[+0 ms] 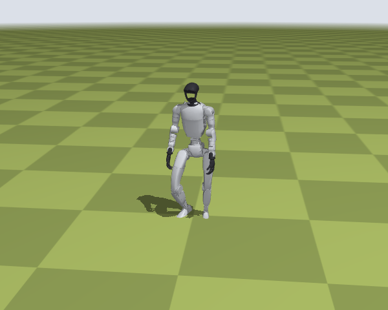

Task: Walk

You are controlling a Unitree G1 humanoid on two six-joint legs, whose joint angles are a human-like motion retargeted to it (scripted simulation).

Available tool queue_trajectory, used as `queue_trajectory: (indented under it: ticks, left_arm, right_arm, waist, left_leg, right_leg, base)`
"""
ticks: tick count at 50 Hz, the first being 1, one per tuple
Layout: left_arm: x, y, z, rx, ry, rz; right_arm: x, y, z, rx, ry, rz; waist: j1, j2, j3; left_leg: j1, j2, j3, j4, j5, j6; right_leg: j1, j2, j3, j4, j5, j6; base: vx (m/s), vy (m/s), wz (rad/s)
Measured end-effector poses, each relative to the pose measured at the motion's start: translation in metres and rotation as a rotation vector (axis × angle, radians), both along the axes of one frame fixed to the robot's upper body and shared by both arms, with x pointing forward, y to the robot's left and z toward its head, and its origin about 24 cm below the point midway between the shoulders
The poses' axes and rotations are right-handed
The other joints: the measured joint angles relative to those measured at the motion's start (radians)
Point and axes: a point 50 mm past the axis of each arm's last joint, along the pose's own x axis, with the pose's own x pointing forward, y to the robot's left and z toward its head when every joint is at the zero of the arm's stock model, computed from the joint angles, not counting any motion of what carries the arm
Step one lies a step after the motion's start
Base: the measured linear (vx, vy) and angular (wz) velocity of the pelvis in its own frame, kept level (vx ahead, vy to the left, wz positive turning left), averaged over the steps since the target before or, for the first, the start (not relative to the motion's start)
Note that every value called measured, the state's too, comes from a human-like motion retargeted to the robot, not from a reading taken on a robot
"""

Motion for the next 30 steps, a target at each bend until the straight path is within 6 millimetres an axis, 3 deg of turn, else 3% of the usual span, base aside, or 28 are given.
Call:
queue_trajectory:
  ticks: [5, 13, 16, 20, 22, 26, 30]
  left_arm:
    - [0.010, 0.003, 0.003, 0.009, -0.019, 0.020]
    - [0.041, 0.017, 0.019, 0.056, -0.157, 0.059]
    - [0.042, 0.024, 0.021, 0.069, -0.181, 0.114]
    - [0.040, 0.031, 0.022, 0.075, -0.194, 0.152]
    - [0.036, 0.030, 0.021, 0.071, -0.185, 0.146]
    - [0.018, 0.028, 0.013, 0.061, -0.123, 0.112]
    - [-0.010, 0.024, 0.002, 0.044, -0.026, 0.079]
  right_arm:
    - [-0.005, 0.012, -0.003, 0.036, 0.006, -0.007]
    - [-0.018, 0.007, -0.006, 0.028, 0.025, -0.055]
    - [-0.018, 0.003, -0.005, 0.011, 0.024, -0.058]
    - [-0.006, -0.004, -0.001, -0.016, -0.004, -0.050]
    - [0.000, -0.008, 0.003, -0.032, -0.026, -0.044]
    - [0.011, -0.011, 0.008, -0.040, -0.069, -0.025]
    - [0.015, -0.012, 0.009, -0.045, -0.076, -0.003]
  waist:
    - [-0.034, 0.005, -0.046]
    - [-0.015, -0.012, -0.074]
    - [0.011, -0.009, -0.059]
    - [0.075, 0.063, -0.017]
    - [0.117, 0.089, -0.007]
    - [0.185, 0.094, 0.001]
    - [0.206, 0.050, -0.017]
  left_leg:
    - [0.031, -0.002, 0.016, -0.128, 0.037, -0.001]
    - [0.075, 0.019, 0.059, 0.006, -0.038, 0.003]
    - [0.026, 0.077, 0.044, 0.271, -0.051, -0.006]
    - [-0.193, 0.303, 0.006, 0.877, -0.028, 0.013]
    - [-0.298, 0.355, -0.016, 0.990, -0.046, 0.028]
    - [-0.444, 0.329, -0.014, 0.827, -0.098, 0.014]
    - [-0.473, 0.173, 0.012, 0.365, 0.010, -0.035]
  right_leg:
    - [-0.139, 0.027, -0.015, -0.094, 0.044, 0.010]
    - [-0.164, 0.042, -0.024, -0.206, 0.119, 0.036]
    - [-0.109, 0.075, -0.009, -0.167, 0.092, 0.007]
    - [0.009, 0.208, -0.046, -0.189, 0.042, -0.050]
    - [0.072, 0.255, -0.054, -0.225, 0.033, -0.060]
    - [0.207, 0.275, -0.061, -0.309, 0.035, -0.041]
    - [0.288, 0.209, -0.077, -0.312, 0.040, 0.003]
  base:
    - [0.21, 0.01, -0.24]
    - [0.31, -0.09, -0.41]
    - [0.42, -0.15, -0.53]
    - [0.49, -0.15, -0.53]
    - [0.61, -0.10, -0.47]
    - [0.73, -0.03, -0.15]
    - [0.83, 0.01, 0.41]
